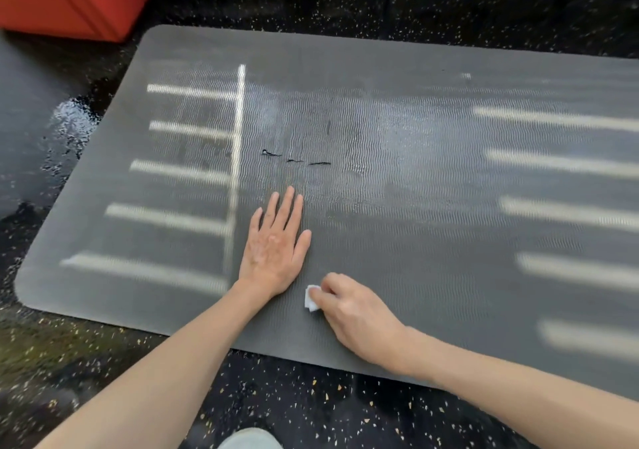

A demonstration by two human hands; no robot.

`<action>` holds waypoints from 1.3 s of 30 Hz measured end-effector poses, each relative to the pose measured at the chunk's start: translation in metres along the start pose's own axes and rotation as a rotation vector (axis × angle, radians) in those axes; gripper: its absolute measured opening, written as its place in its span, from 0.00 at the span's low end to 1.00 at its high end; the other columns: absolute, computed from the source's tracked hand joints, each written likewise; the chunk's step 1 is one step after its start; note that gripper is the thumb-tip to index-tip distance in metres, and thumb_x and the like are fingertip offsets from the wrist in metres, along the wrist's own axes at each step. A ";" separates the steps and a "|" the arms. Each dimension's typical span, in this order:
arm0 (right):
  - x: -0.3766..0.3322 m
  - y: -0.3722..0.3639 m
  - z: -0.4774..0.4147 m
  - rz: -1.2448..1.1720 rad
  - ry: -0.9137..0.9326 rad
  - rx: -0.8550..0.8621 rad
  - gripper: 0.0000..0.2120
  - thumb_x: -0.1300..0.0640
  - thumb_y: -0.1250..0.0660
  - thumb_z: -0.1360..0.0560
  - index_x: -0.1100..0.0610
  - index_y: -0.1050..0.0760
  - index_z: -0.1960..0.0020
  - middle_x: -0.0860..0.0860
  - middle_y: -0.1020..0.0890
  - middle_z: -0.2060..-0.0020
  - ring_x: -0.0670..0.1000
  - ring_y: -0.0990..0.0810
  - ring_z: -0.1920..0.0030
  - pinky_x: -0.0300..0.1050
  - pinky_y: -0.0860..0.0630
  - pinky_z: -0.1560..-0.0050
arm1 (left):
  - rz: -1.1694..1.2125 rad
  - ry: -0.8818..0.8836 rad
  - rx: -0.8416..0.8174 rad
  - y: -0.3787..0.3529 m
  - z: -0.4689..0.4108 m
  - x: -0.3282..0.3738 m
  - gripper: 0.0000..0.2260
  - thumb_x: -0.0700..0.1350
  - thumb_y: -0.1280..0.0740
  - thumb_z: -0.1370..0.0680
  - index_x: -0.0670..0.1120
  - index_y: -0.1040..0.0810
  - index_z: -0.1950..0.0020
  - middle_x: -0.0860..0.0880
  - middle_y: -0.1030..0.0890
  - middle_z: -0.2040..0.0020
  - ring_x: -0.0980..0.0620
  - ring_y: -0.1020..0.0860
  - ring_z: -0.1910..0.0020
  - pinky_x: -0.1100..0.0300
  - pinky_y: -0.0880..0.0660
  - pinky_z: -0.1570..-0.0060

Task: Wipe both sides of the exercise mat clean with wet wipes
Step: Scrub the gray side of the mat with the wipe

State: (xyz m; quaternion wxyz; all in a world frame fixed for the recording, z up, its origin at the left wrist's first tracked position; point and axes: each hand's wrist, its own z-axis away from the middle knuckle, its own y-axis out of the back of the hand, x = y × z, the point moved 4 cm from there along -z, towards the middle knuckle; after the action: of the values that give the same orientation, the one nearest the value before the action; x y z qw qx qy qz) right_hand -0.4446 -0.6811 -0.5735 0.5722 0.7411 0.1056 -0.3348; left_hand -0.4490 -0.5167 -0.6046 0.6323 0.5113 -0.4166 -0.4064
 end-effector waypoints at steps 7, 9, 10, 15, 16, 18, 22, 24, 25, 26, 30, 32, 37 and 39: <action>-0.004 0.001 0.010 0.007 0.005 -0.060 0.11 0.60 0.44 0.25 0.60 0.23 0.57 0.54 0.27 0.62 0.52 0.29 0.67 0.44 0.31 0.69 | 0.026 -0.002 0.002 0.003 0.007 0.003 0.30 0.56 0.57 0.19 0.45 0.46 0.20 0.47 0.46 0.19 0.45 0.47 0.21 0.47 0.49 0.24; -0.012 -0.004 0.022 -0.017 0.011 -0.062 0.08 0.61 0.44 0.24 0.60 0.26 0.56 0.54 0.28 0.63 0.51 0.32 0.67 0.43 0.33 0.69 | 0.034 0.003 0.006 0.002 0.009 0.003 0.30 0.57 0.58 0.20 0.45 0.46 0.20 0.48 0.46 0.19 0.46 0.48 0.20 0.47 0.50 0.24; -0.022 -0.011 0.032 -0.051 0.039 -0.122 0.07 0.62 0.44 0.24 0.59 0.27 0.55 0.54 0.29 0.62 0.51 0.32 0.66 0.42 0.33 0.69 | 0.037 0.003 0.007 0.001 0.010 0.002 0.30 0.57 0.57 0.20 0.45 0.45 0.20 0.48 0.46 0.19 0.46 0.48 0.20 0.47 0.50 0.24; -0.009 0.002 0.029 0.000 0.041 -0.122 0.05 0.65 0.37 0.26 0.60 0.23 0.55 0.54 0.27 0.61 0.52 0.28 0.65 0.43 0.30 0.67 | 0.046 0.009 0.016 0.003 0.007 0.003 0.31 0.57 0.58 0.20 0.46 0.46 0.20 0.48 0.47 0.19 0.46 0.48 0.20 0.47 0.51 0.24; -0.001 0.007 0.028 0.022 0.011 -0.065 0.04 0.65 0.36 0.26 0.61 0.23 0.56 0.54 0.27 0.61 0.52 0.29 0.65 0.44 0.30 0.67 | 0.048 0.010 0.014 0.003 0.007 0.003 0.31 0.58 0.59 0.21 0.46 0.46 0.20 0.48 0.47 0.19 0.46 0.48 0.20 0.47 0.51 0.24; -0.003 0.006 0.042 0.013 0.009 -0.082 0.04 0.66 0.37 0.25 0.61 0.26 0.56 0.53 0.29 0.61 0.49 0.34 0.65 0.44 0.30 0.67 | 0.059 0.010 0.020 0.003 0.008 0.003 0.31 0.58 0.58 0.21 0.46 0.46 0.20 0.48 0.47 0.19 0.46 0.48 0.20 0.47 0.51 0.24; -0.018 0.007 0.070 -0.018 0.107 -0.264 0.10 0.62 0.43 0.23 0.59 0.23 0.52 0.52 0.27 0.60 0.48 0.32 0.65 0.40 0.31 0.67 | 0.072 0.009 0.028 0.004 0.008 0.004 0.31 0.58 0.58 0.21 0.45 0.46 0.20 0.48 0.47 0.19 0.46 0.48 0.20 0.47 0.51 0.24; 0.003 0.021 0.060 0.029 0.032 -0.142 0.09 0.62 0.41 0.23 0.61 0.22 0.53 0.52 0.26 0.60 0.49 0.29 0.65 0.39 0.32 0.66 | 0.075 0.012 0.027 0.003 0.007 0.003 0.31 0.58 0.58 0.21 0.46 0.46 0.20 0.48 0.47 0.19 0.46 0.49 0.20 0.47 0.51 0.24; 0.009 0.026 0.059 0.049 0.007 -0.086 0.07 0.63 0.39 0.24 0.61 0.22 0.54 0.53 0.27 0.61 0.49 0.30 0.65 0.38 0.33 0.66 | 0.078 0.011 0.027 0.003 0.008 0.003 0.31 0.58 0.58 0.21 0.46 0.46 0.20 0.48 0.47 0.19 0.46 0.49 0.20 0.47 0.51 0.24; 0.010 0.027 0.063 0.055 -0.001 -0.077 0.05 0.65 0.38 0.24 0.61 0.23 0.55 0.52 0.27 0.61 0.48 0.32 0.65 0.38 0.34 0.66 | 0.078 0.011 0.026 0.002 0.008 0.003 0.31 0.58 0.58 0.21 0.46 0.46 0.20 0.48 0.47 0.19 0.46 0.49 0.20 0.47 0.52 0.24; -0.009 0.016 0.091 -0.019 0.096 -0.286 0.09 0.63 0.42 0.23 0.59 0.23 0.51 0.51 0.28 0.60 0.46 0.33 0.65 0.37 0.31 0.68 | 0.074 0.012 0.032 0.003 0.008 0.004 0.31 0.58 0.57 0.21 0.45 0.46 0.20 0.48 0.46 0.19 0.46 0.48 0.20 0.48 0.51 0.24; 0.011 0.029 0.074 0.029 0.045 -0.221 0.11 0.61 0.43 0.22 0.59 0.22 0.50 0.52 0.26 0.59 0.48 0.29 0.65 0.41 0.28 0.68 | 0.075 0.013 0.036 0.004 0.007 0.004 0.31 0.58 0.57 0.21 0.45 0.45 0.20 0.48 0.46 0.19 0.46 0.48 0.20 0.48 0.51 0.24; 0.017 0.032 0.074 0.065 -0.015 -0.123 0.04 0.65 0.37 0.24 0.59 0.24 0.53 0.51 0.29 0.61 0.45 0.37 0.64 0.36 0.36 0.67 | 0.084 0.015 0.039 0.003 0.008 0.004 0.31 0.58 0.57 0.21 0.46 0.46 0.20 0.48 0.47 0.19 0.46 0.49 0.20 0.48 0.52 0.24; -0.002 0.023 0.093 0.021 0.121 -0.293 0.07 0.63 0.40 0.23 0.58 0.24 0.50 0.51 0.28 0.61 0.45 0.34 0.65 0.35 0.35 0.68 | 0.085 0.017 0.041 0.004 0.008 0.004 0.31 0.58 0.57 0.21 0.46 0.46 0.20 0.48 0.46 0.19 0.46 0.49 0.20 0.48 0.52 0.24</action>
State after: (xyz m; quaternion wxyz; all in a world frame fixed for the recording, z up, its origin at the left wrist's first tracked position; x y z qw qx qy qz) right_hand -0.4687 -0.7736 -0.5653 0.6702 0.6697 0.1799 -0.2645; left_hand -0.4547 -0.5224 -0.5993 0.6420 0.5093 -0.4408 -0.3662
